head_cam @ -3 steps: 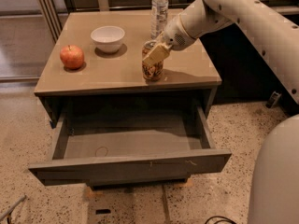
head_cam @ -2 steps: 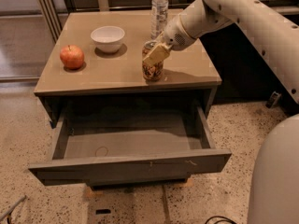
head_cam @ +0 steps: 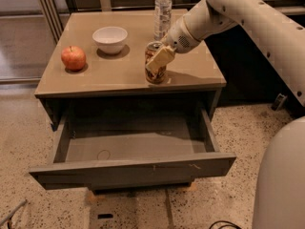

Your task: Pick orange can from top drawer and place on counter

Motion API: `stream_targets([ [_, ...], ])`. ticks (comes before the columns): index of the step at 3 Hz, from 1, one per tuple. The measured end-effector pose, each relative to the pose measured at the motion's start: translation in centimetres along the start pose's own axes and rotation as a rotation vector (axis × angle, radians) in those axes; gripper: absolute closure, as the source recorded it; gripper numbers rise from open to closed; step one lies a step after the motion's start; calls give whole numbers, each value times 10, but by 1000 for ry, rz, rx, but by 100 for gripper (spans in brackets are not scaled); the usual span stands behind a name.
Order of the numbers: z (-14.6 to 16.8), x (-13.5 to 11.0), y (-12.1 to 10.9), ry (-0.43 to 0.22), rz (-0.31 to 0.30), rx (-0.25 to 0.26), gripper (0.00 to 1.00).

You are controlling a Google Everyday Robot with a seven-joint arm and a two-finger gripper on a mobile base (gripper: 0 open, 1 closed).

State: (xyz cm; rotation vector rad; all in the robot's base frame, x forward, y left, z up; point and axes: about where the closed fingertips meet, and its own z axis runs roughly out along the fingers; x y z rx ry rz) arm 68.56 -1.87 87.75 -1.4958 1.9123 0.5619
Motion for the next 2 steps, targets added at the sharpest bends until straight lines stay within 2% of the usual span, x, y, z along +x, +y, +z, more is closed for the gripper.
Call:
stream_targets([
  [1,0,0,0,0,0,0,0],
  [2,0,0,0,0,0,0,0],
])
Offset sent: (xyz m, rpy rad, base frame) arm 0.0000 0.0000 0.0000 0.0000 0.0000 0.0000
